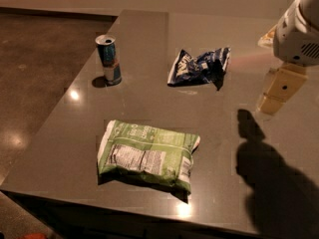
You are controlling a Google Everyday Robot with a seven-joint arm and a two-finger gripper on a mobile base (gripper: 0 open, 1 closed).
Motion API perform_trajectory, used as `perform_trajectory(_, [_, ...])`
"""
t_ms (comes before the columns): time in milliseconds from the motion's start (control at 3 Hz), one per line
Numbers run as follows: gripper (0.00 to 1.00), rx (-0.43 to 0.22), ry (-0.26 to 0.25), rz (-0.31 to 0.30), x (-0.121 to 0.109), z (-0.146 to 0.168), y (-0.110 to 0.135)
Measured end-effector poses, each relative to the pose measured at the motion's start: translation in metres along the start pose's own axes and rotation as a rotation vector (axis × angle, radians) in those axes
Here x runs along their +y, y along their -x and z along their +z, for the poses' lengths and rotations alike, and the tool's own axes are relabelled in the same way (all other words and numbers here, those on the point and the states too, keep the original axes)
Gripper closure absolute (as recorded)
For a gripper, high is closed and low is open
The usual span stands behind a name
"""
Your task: Move blue chip bag near green jalapeno chip bag
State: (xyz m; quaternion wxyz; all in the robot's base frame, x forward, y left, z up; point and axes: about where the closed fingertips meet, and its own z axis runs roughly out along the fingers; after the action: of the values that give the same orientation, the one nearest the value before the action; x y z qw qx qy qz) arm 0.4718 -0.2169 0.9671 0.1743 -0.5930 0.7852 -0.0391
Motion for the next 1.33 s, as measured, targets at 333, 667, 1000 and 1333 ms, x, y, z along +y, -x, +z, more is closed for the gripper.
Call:
perform_trajectory(333, [0.00,0.003,-0.008,0.029,-0.021,0.017,0.003])
perform_trajectory(667, [0.00,-0.026,-0.022,0.088,-0.058,0.050,0.015])
perform_trajectory(1000, [0.00,-0.034,-0.025,0.123,-0.080,0.075,0.022])
perform_trajectory(1333, [0.00,-0.040,-0.036,0.185,-0.102,0.103,0.026])
